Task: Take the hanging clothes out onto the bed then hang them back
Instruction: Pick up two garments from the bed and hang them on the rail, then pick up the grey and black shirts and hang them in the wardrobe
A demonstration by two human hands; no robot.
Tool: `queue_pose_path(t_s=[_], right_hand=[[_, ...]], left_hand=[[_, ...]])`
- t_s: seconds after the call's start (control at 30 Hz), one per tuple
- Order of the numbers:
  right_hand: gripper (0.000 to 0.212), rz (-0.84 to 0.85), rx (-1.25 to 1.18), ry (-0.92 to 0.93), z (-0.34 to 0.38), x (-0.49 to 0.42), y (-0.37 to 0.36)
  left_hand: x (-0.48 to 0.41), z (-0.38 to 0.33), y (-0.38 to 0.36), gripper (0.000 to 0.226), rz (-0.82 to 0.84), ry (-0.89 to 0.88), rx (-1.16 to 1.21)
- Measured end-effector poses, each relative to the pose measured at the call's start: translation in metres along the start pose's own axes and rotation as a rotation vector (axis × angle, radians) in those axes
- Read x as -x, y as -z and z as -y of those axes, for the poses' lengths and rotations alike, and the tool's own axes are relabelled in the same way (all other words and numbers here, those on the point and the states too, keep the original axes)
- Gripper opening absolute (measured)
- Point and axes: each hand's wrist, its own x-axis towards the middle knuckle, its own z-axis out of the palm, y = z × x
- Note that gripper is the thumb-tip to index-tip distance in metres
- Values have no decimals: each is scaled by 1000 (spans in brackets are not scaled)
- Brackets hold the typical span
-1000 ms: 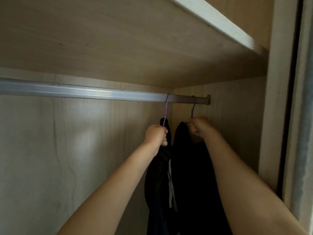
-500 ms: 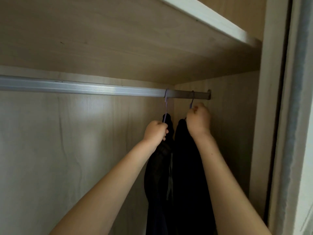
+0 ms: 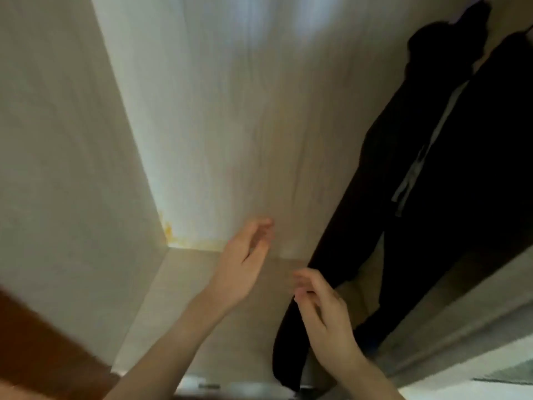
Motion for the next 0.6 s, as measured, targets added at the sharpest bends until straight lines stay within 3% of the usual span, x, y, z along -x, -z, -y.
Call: queue_pose_path(t_s=[0.13,0.27,0.4,0.6], right_hand=[[15,306,-153,-534,-105,27,-56],[23,412,-266,-868,-149,57,-107],[26,587,-239,-771,-137,77,-159],[24,979,-214,-532,-69,91,-262]], left_hand=[[135,117,9,18,-15,559,-17],[275,155,32,19,-255,934,60],[383,146,63,23,-644,1177,71],[492,104,59,20,-1180,1288,153]])
